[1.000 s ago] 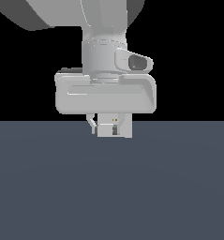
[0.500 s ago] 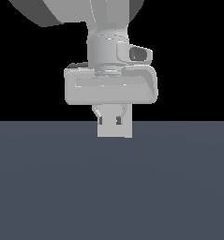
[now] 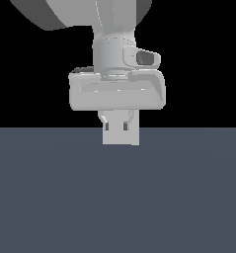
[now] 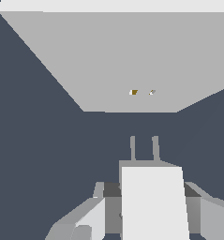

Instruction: Plug the charger into the wall socket.

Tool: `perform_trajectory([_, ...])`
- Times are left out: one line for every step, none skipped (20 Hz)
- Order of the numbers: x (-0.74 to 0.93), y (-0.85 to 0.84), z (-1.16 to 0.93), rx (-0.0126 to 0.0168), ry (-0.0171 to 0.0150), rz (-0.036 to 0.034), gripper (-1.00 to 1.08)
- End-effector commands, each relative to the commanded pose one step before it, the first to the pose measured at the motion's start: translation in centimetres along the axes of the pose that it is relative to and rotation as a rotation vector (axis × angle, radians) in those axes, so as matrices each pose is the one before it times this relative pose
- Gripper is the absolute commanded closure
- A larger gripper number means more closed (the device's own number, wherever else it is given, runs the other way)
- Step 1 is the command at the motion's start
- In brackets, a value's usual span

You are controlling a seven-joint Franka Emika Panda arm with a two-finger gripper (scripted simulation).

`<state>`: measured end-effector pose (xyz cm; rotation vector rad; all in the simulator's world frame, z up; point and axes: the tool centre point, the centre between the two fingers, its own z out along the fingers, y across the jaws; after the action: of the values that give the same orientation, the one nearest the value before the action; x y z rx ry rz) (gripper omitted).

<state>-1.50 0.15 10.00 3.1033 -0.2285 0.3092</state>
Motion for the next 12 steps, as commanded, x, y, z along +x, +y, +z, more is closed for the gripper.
perform_trajectory([0.486, 0.010, 0.079, 0.00001, 0.00040, 0.00016, 1.08])
perform_trajectory([0.268, 0.000, 0.054, 0.00000, 0.00000, 0.00000, 1.08])
perform_trajectory([0.303, 0.000, 0.061, 0.00000, 0.00000, 0.00000, 1.08])
perform_trajectory([0.337, 0.000, 0.067, 0.00000, 0.00000, 0.00000, 1.08])
perform_trajectory([0.370, 0.000, 0.074, 0.00000, 0.00000, 0.00000, 1.08])
perform_trajectory([0.402, -0.001, 0.080, 0.00000, 0.00000, 0.00000, 1.08])
perform_trajectory([0.394, -0.001, 0.078, 0.00000, 0.00000, 0.00000, 1.08])
perform_trajectory([0.359, 0.024, 0.095, 0.00034, -0.00044, 0.00041, 1.08])
perform_trajectory([0.320, -0.001, 0.063, 0.00000, 0.00000, 0.00000, 1.08])
perform_trajectory([0.283, -0.001, 0.056, 0.00000, 0.00000, 0.00000, 1.08])
perform_trajectory([0.248, -0.001, 0.049, 0.00000, 0.00000, 0.00000, 1.08])
perform_trajectory([0.212, -0.001, 0.042, 0.00000, 0.00000, 0.00000, 1.08])
